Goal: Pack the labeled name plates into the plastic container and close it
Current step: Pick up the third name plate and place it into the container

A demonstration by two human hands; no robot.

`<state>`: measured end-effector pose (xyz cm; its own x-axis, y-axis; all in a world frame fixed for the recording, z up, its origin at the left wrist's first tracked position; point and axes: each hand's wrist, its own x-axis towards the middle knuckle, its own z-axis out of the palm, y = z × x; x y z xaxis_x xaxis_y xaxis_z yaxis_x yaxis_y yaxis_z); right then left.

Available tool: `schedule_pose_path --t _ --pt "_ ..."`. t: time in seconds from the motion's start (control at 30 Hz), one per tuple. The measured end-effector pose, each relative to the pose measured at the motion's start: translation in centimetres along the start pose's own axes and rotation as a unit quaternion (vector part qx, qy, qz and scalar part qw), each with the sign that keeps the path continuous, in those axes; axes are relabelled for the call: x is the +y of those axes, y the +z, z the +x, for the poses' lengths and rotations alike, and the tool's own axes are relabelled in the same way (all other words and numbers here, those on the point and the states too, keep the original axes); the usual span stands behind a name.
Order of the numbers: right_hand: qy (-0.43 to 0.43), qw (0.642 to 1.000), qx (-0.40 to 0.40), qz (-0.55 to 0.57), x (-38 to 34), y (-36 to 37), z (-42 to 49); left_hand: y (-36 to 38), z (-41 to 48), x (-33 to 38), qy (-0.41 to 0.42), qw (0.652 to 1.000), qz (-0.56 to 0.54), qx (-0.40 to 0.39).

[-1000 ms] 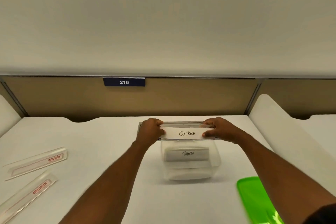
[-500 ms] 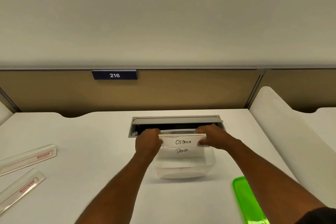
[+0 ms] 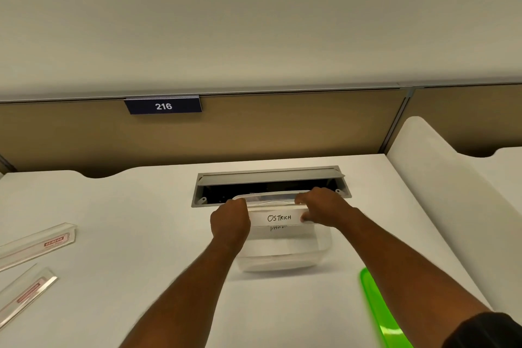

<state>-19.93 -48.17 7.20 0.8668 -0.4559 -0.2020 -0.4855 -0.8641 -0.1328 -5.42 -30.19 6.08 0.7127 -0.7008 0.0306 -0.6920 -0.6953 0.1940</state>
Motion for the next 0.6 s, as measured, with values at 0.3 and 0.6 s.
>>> schedule_pose_path --t 0.3,0.6 --pt "-0.002 0.999 -0.002 -0.052 0.1 2.6 0.8 1.2 0.5 -0.3 0.033 0.994 0.093 -0.04" --pt "0.01 0.998 -0.023 -0.058 0.5 4.1 1.4 2.0 1.2 0.0 0.051 0.988 0.132 -0.057"
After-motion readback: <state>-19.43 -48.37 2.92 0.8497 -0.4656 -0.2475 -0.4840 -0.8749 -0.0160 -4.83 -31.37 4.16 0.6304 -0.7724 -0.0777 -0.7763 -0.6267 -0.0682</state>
